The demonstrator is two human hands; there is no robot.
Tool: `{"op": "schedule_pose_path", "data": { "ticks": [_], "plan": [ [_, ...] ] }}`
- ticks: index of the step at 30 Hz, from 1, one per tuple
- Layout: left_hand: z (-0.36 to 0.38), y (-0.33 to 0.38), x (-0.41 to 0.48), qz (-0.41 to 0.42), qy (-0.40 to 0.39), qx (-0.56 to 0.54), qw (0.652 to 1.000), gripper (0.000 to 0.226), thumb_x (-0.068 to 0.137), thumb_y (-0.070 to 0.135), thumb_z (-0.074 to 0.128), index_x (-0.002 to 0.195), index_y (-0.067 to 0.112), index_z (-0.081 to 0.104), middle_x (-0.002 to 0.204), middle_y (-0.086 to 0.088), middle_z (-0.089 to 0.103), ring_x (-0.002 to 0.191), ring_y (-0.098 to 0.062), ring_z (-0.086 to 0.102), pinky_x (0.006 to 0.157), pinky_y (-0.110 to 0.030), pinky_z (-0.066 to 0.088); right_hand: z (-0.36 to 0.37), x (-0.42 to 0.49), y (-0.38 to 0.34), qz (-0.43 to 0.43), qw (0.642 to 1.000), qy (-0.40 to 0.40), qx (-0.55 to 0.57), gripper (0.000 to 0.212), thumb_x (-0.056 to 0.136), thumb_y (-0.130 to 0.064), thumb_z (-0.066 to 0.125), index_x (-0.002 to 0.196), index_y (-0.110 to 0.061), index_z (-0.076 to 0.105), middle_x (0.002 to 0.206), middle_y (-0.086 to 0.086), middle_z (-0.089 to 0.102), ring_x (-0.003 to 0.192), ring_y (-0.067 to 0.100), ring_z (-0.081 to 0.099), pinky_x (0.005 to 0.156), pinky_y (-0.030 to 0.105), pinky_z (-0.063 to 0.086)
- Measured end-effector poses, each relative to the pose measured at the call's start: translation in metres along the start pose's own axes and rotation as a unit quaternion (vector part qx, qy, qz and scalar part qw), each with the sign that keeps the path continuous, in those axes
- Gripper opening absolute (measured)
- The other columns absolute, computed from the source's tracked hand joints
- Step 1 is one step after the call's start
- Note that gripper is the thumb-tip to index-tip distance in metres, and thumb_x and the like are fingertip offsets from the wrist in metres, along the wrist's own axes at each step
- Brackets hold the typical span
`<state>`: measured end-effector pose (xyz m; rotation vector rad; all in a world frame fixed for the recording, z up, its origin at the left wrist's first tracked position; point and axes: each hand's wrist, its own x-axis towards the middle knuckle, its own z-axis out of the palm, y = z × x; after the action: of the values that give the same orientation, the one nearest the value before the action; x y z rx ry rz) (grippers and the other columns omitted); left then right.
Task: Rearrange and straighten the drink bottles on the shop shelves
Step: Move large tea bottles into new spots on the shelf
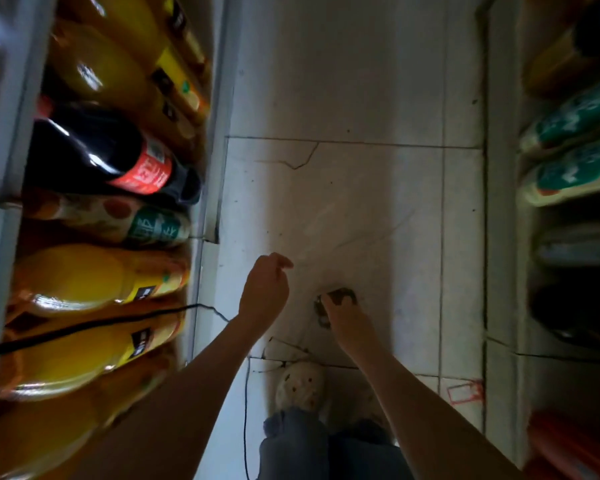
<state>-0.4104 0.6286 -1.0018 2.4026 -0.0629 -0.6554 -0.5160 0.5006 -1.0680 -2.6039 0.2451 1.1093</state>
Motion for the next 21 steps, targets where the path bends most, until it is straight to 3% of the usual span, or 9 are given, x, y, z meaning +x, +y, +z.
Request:
{"op": "schedule_pose_path", "data": {
  "ticks": [3,5,8,10,13,15,18,21],
  "plan": [
    [0.007,0.002,0.0,-0.027,-0.054,-0.005,0.998,0.03,0.093,-0.004,0.039,0.11,0.011,0.059,0.115,-0.006,0.058,0.099,-0.01,0.052,0.081,-0.014,0.037,0.001,0.001,0.007,-0.014,1.0,0.013,0.021,0.05,0.1,-0.026,0.035,0.148,-0.022,0.018,0.125,0.018,0.05,0.101,0.031,0.058,0.078,0.037,0.05],
    [0.002,0.018,-0.001,-0.038,-0.125,-0.032,0.991,0.038,0.088,-0.01,0.041,0.115,0.012,0.056,0.123,-0.007,0.055,0.11,-0.015,0.053,0.082,-0.017,0.04,-0.018,-0.01,0.011,0.003,0.995,0.029,0.095,0.05,0.1,-0.031,0.037,0.146,-0.02,0.024,0.124,0.013,0.055,0.104,0.029,0.059,0.082,0.037,0.052],
    [-0.018,0.061,-0.009,-0.003,-0.295,0.005,0.956,0.06,0.081,-0.015,0.048,0.133,0.015,0.045,0.144,-0.005,0.039,0.134,-0.021,0.034,0.106,-0.03,0.035,-0.066,-0.05,0.013,0.023,0.986,0.073,0.147,0.041,0.096,-0.035,0.043,0.134,-0.02,0.036,0.105,0.004,0.063,0.092,0.021,0.062,0.072,0.028,0.048],
    [-0.032,0.096,-0.019,0.053,-0.374,0.085,0.922,0.066,0.081,-0.007,0.057,0.14,0.018,0.038,0.145,0.0,0.037,0.137,-0.017,0.028,0.113,-0.034,0.026,-0.106,-0.087,0.016,0.049,0.98,0.108,0.158,0.042,0.095,-0.037,0.043,0.133,-0.02,0.035,0.09,0.002,0.062,0.077,0.019,0.059,0.063,0.025,0.043],
    [-0.065,0.16,-0.044,0.141,-0.372,0.146,0.906,0.082,0.069,0.014,0.076,0.139,0.03,0.036,0.134,0.005,0.048,0.126,-0.017,0.044,0.103,-0.035,0.041,-0.184,-0.158,0.022,0.087,0.964,0.143,0.207,0.048,0.093,-0.04,0.044,0.135,-0.019,0.033,0.079,0.0,0.054,0.068,0.019,0.051,0.06,0.025,0.034],
    [-0.095,0.21,-0.059,0.184,-0.362,0.146,0.902,0.098,0.062,0.026,0.084,0.143,0.026,0.029,0.14,0.002,0.044,0.126,-0.017,0.044,0.104,-0.035,0.04,-0.239,-0.205,0.024,0.082,0.95,0.175,0.246,0.05,0.09,-0.042,0.048,0.133,-0.021,0.035,0.079,-0.003,0.054,0.072,0.021,0.055,0.059,0.024,0.032],
    [-0.158,0.31,-0.077,0.254,-0.357,0.146,0.887,0.088,0.054,0.038,0.086,0.129,0.023,0.043,0.121,0.003,0.057,0.106,-0.016,0.057,0.091,-0.035,0.048,-0.331,-0.274,0.03,0.06,0.928,0.252,0.268,0.05,0.078,-0.053,0.043,0.118,-0.022,0.045,0.077,-0.003,0.055,0.078,0.029,0.062,0.056,0.027,0.034],
    [-0.218,0.394,-0.104,0.314,-0.342,0.154,0.872,0.079,0.046,0.051,0.084,0.111,0.029,0.045,0.102,0.011,0.06,0.087,-0.01,0.059,0.074,-0.029,0.05,-0.406,-0.341,0.03,0.049,0.897,0.309,0.313,0.028,0.077,-0.05,0.048,0.092,-0.026,0.043,0.077,0.004,0.061,0.076,0.032,0.061,0.062,0.039,0.047]
  ]
}}
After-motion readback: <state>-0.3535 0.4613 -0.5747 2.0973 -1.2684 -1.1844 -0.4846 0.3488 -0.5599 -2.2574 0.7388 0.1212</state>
